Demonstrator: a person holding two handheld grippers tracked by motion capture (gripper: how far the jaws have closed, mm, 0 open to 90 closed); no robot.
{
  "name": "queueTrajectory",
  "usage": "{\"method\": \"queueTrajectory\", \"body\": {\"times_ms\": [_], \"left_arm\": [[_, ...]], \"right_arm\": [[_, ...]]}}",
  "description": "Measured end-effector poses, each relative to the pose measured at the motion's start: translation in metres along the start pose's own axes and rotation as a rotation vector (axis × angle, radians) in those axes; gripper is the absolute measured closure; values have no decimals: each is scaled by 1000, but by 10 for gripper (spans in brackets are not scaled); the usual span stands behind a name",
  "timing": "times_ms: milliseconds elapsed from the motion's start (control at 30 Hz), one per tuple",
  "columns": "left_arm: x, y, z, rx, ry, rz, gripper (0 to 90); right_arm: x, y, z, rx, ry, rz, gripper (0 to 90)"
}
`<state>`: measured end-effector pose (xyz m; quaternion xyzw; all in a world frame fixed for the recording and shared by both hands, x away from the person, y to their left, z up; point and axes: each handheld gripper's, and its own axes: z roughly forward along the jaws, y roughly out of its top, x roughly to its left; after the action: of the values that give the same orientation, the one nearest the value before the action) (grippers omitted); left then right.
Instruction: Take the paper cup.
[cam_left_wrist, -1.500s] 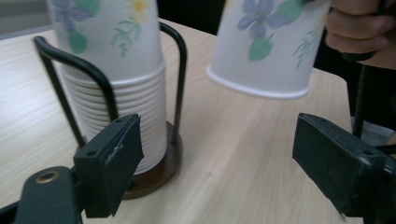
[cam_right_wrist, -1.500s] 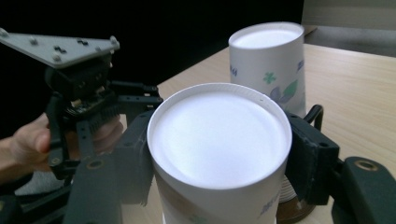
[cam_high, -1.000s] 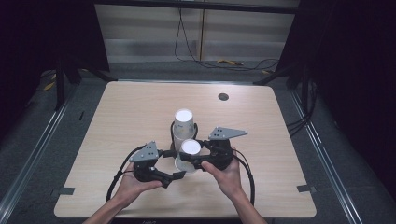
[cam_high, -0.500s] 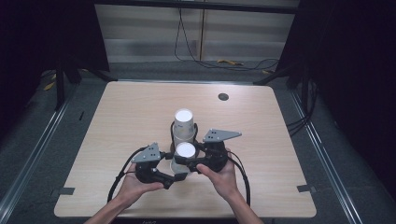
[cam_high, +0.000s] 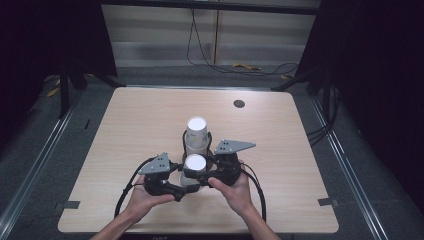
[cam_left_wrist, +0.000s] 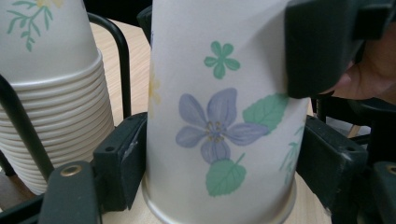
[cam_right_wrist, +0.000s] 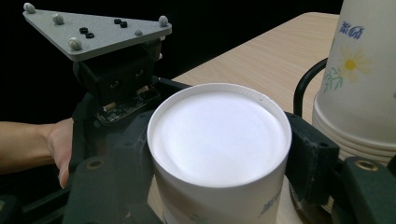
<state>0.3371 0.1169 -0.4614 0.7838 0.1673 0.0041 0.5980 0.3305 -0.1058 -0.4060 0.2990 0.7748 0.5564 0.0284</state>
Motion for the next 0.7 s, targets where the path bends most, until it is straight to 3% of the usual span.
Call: {"method": "queueTrajectory", "body": {"times_ms": [367, 567, 700], "left_arm": [[0, 0, -4, 30, 10, 29, 290], [1, 0, -3, 55, 2, 31, 289], [3, 0, -5, 73, 0, 24, 289]], "right_arm": [[-2, -2, 2, -1, 20, 15, 321], [-3, -1, 1, -9, -12, 24, 201], [-5, -1, -1, -16, -24, 26, 189]]}}
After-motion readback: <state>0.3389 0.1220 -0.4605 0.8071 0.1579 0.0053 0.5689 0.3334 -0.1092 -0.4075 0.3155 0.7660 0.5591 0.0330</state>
